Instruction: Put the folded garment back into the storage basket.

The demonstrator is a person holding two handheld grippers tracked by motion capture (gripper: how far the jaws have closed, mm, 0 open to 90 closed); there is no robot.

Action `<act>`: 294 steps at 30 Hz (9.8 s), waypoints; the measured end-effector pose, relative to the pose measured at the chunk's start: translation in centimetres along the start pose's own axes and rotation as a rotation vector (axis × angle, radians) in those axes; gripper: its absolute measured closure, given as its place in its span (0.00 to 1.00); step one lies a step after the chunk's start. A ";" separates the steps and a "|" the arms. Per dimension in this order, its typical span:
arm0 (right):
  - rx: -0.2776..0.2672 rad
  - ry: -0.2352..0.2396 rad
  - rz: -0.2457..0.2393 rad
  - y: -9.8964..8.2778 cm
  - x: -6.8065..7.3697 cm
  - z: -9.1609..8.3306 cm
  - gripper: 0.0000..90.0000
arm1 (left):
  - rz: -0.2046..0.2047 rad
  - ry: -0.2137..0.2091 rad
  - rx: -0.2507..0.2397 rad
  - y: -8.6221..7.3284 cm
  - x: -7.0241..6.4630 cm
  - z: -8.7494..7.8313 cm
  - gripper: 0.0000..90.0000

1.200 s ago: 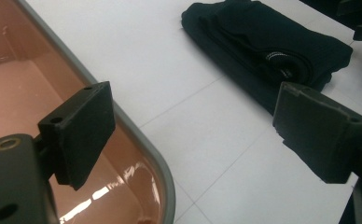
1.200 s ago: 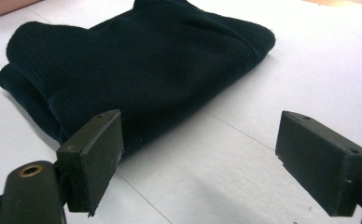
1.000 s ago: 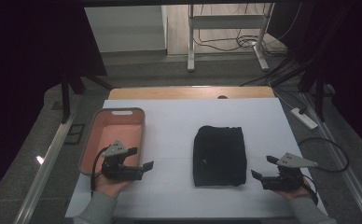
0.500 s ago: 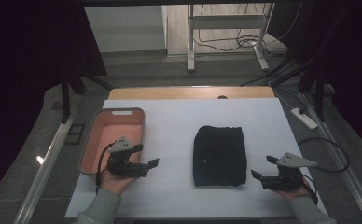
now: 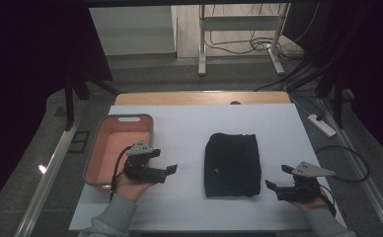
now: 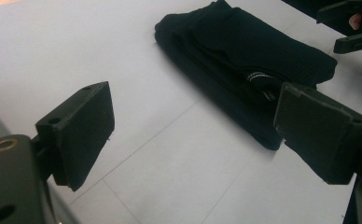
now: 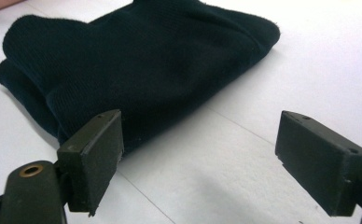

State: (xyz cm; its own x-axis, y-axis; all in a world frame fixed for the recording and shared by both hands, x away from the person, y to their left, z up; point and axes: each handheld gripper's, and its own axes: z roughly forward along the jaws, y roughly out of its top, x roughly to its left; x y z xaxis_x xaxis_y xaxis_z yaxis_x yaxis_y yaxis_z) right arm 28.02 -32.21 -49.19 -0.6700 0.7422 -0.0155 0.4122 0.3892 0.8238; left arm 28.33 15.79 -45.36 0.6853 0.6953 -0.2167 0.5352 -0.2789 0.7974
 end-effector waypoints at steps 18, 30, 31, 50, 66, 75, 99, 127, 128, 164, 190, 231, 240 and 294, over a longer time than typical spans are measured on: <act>0.000 0.000 0.006 0.0 -0.1 0.0 0.18 | 0.020 -0.028 0.014 1.7 -0.4 2.2 0.13; 0.002 0.002 0.004 -0.1 -0.1 0.0 0.18 | 0.023 -0.037 0.013 2.4 -0.7 3.1 0.13; 0.000 0.001 0.005 -0.1 -0.1 0.0 0.18 | 0.022 -0.037 0.014 2.5 -0.6 3.2 0.13; -0.001 0.001 -0.001 -0.1 -0.1 0.1 0.18 | 0.050 -0.060 0.050 3.7 -1.0 5.5 0.13; 0.001 -0.012 0.003 -0.2 -0.2 0.0 0.18 | 0.077 -0.065 0.078 4.5 -1.1 7.0 0.13; 0.001 -0.009 0.004 -0.2 -0.3 0.0 0.18 | 0.075 -0.066 0.089 5.2 -1.0 7.9 0.13; 0.001 -0.009 0.005 -0.2 -0.3 0.1 0.18 | 0.063 -0.083 0.134 7.3 -1.2 11.5 0.12; 0.019 -0.011 -0.003 -0.2 -0.1 0.3 0.18 | 0.037 -0.074 0.179 8.1 -0.4 14.8 0.12; 0.017 -0.011 -0.003 -0.2 -0.1 0.3 0.18 | 0.035 -0.072 0.179 8.1 -0.3 14.9 0.12; 0.008 -0.013 0.005 -0.3 -0.3 0.1 0.18 | 0.025 -0.058 0.235 8.4 1.3 19.1 0.11; 0.012 -0.014 0.010 -0.4 -0.4 0.1 0.18 | 0.017 -0.057 0.322 8.0 1.7 22.6 0.07; 0.015 -0.013 0.008 -0.3 -0.4 0.2 0.19 | 0.104 -0.212 0.321 8.1 1.0 21.4 0.73; 0.017 -0.014 0.008 -0.4 -0.4 0.2 0.19 | 0.081 -0.234 0.297 8.3 0.9 20.8 0.73; 0.024 -0.022 0.001 -0.4 -0.3 0.3 0.19 | 0.109 -0.404 0.117 10.4 -1.1 15.8 0.75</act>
State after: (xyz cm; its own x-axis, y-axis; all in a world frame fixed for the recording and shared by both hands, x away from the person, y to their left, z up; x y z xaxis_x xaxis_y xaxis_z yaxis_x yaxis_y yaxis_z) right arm 28.26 -32.46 -49.67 -0.6558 0.7544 -0.0274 0.4276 0.4012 0.8101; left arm 40.89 1.65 -45.71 0.8665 0.3494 -0.3564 0.4857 -0.4256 0.7636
